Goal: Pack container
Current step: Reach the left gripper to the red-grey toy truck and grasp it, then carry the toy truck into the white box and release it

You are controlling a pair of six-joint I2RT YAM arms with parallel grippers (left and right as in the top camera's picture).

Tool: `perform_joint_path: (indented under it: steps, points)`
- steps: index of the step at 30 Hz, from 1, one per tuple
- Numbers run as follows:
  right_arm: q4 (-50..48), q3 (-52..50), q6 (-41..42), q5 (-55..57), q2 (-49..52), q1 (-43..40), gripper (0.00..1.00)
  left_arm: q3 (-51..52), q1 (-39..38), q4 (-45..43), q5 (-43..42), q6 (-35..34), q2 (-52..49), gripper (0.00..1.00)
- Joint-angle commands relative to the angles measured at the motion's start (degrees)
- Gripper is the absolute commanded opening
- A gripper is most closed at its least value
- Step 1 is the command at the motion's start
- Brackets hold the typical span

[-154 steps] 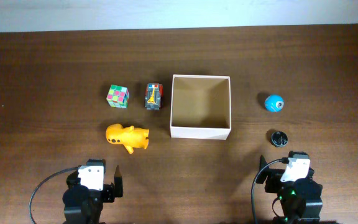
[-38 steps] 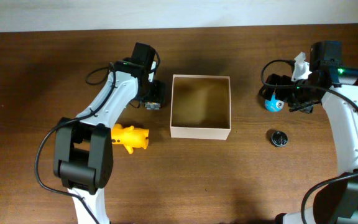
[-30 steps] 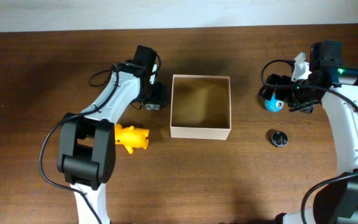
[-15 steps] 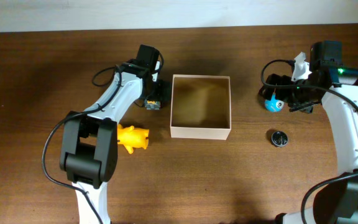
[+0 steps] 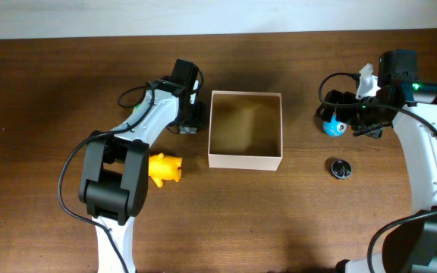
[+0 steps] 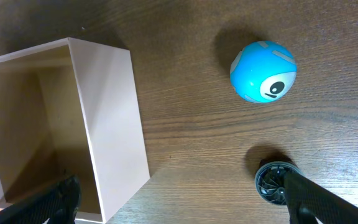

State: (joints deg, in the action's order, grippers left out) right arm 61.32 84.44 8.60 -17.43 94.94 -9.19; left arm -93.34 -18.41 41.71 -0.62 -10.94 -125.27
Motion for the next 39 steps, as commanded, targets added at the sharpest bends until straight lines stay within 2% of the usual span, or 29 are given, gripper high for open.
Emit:
perform_joint_path:
  steps: [1, 6, 8, 12, 15, 21, 26, 33, 39]
  points:
    - [0.0, 1.3, 0.0, 0.5, 0.1, -0.3, 0.99, -1.3, -0.1, -0.2, -0.6, 0.6, -0.2, 0.58]
    - [0.0, 1.3, 0.0, 0.5, 0.1, -0.3, 0.99, -5.3, 0.0, 2.1, -0.4, 2.0, 0.4, 0.53]
    - [0.1, 1.3, 0.0, 0.5, 0.1, -0.3, 0.99, -8.1, 0.0, 4.5, -0.4, 2.1, 0.9, 0.52]
    - [0.4, 1.3, 0.0, 0.5, 0.1, -0.3, 0.99, -14.8, 0.0, 10.1, 2.0, 2.0, 2.1, 0.44]
    - [0.5, 1.3, 0.0, 0.5, 0.0, -0.3, 0.99, -19.8, -0.1, 13.7, 2.8, 2.0, 3.3, 0.43]
    - [0.5, 1.3, 0.0, 0.5, 0.0, -0.3, 0.99, -27.6, -2.7, 19.5, -2.5, 0.3, 4.7, 0.42]
    - [0.5, 1.3, 0.0, 0.5, 0.1, -0.3, 0.99, -27.8, -8.0, 20.6, -6.6, -5.0, 4.4, 0.42]
    - [0.4, 1.3, 0.0, 0.5, 0.1, -0.3, 0.98, -27.6, -16.7, 20.0, -6.6, -7.5, 2.4, 0.4]
    - [0.0, 1.3, 0.0, 0.5, 0.1, -0.3, 0.99, -27.6, -20.9, 18.3, -2.0, -8.6, -1.3, 0.4]
